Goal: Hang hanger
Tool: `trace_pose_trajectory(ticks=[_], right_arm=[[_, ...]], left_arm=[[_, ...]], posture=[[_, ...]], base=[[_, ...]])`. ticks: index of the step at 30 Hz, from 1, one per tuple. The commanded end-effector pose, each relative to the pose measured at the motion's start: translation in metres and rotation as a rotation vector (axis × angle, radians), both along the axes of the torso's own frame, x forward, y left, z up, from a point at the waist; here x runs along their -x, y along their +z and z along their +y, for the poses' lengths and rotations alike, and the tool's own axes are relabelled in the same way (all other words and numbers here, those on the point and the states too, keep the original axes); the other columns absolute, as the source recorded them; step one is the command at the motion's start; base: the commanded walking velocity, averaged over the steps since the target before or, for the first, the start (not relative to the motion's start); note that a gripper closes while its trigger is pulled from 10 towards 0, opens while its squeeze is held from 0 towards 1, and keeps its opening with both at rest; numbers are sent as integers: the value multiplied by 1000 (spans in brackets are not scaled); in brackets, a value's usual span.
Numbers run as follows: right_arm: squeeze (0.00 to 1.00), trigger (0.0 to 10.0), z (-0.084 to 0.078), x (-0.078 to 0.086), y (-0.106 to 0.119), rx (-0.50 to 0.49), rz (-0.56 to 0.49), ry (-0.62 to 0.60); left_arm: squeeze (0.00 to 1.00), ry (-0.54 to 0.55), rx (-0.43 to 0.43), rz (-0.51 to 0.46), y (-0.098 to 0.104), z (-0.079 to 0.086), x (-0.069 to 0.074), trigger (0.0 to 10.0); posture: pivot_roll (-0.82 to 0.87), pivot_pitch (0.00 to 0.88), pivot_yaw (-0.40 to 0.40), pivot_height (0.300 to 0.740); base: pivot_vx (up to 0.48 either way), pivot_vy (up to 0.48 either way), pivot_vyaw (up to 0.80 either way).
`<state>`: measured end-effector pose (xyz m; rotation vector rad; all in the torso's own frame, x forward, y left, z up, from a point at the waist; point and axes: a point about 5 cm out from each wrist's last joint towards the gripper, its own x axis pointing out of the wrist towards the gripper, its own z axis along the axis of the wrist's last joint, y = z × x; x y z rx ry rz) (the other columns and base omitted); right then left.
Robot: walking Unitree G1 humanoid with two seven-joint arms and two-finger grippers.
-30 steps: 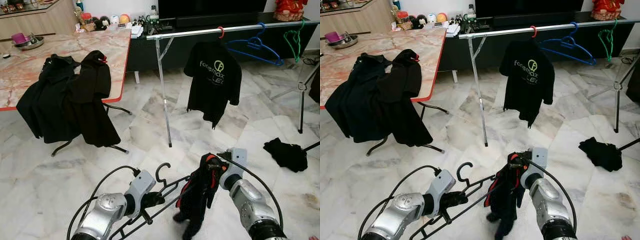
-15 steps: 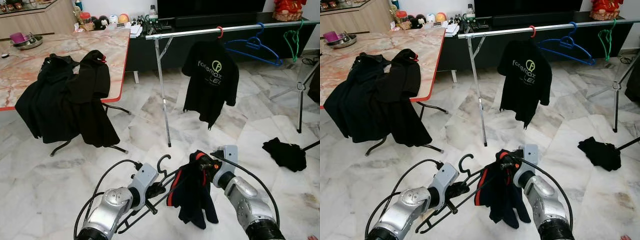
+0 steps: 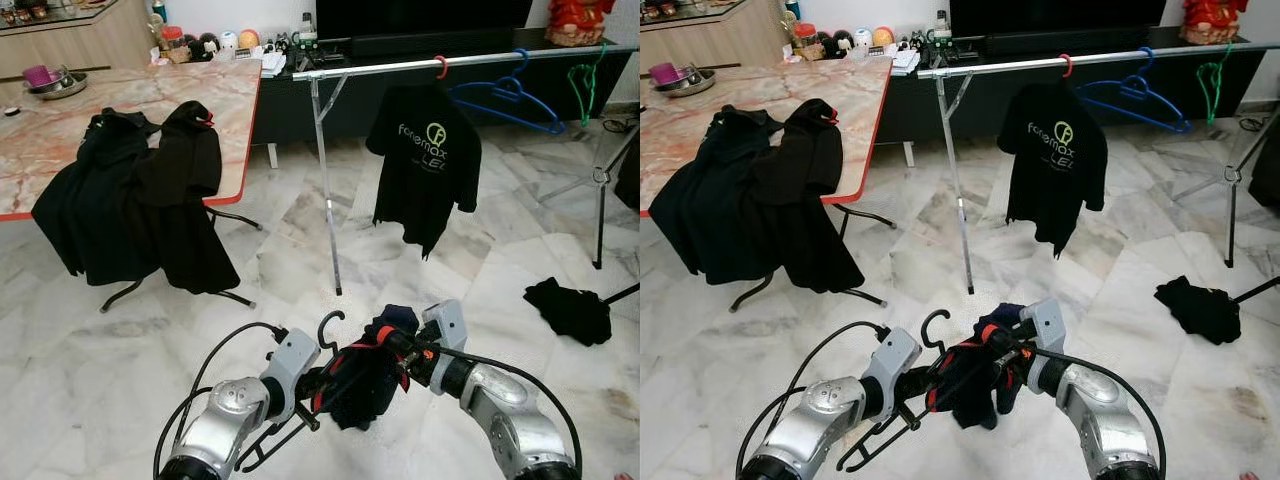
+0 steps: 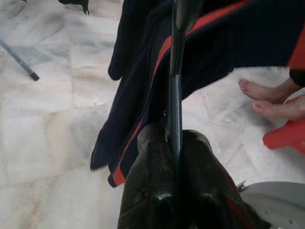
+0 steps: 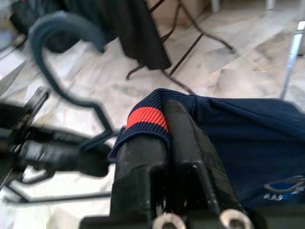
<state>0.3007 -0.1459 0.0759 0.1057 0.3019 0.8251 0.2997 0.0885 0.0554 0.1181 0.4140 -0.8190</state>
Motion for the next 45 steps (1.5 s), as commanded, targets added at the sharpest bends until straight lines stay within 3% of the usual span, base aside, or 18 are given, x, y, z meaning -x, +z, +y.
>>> trace_pose_trajectory(ticks=[1,5,8,13,18,25,30,32,37,41,43,45], right_arm=[[0,10000,9,4,2,19,-20,69],[0,10000,-1,-6,-5,115,-15,-57],[0,10000,-34,-20,-17,231,62,-379],[0,10000,-48,-25,-12,235,33,-500],[0,10000,-46,-29,-12,240,24,-513],[0,10000,-26,-30,-6,170,-17,-399],[0,10000,-8,-23,7,62,-70,-198],[0,10000,-1,-16,12,53,-101,-55],[0,10000,3,-9,16,49,-119,56],[0,10000,-9,-16,7,131,-83,-52],[0,10000,-28,-23,-4,223,-15,-236],[0,10000,-35,-25,-8,244,18,-304]], left_arm=[[0,0,38,-13,5,-1,-3,10000],[0,4,37,-15,5,-1,-3,10000],[0,7,37,-16,4,0,-3,10000],[0,6,41,-13,5,3,-2,10000],[0,5,48,-15,6,4,-2,10000],[0,-21,67,-10,7,2,0,10000],[0,-34,71,-8,8,2,1,10000],[0,-40,70,-7,8,1,1,10000],[0,-44,67,-6,7,0,1,10000],[0,-40,65,-3,6,0,1,10000],[0,-38,58,-5,6,2,1,10000],[0,-36,55,-5,6,4,1,10000]], posture=[[97,85,34,740],[98,87,31,740],[101,89,29,740],[106,96,26,740],[108,95,26,740],[110,99,27,740],[110,102,28,740],[108,103,29,740],[105,106,29,740],[106,108,28,740],[111,110,28,740],[111,110,28,740]], base=[[0,0,0],[0,0,0],[0,0,0],[0,0,0],[0,0,0],[0,0,0],[0,0,0],[0,0,0],[0,0,0],[0,0,0],[0,0,0],[0,0,0]])
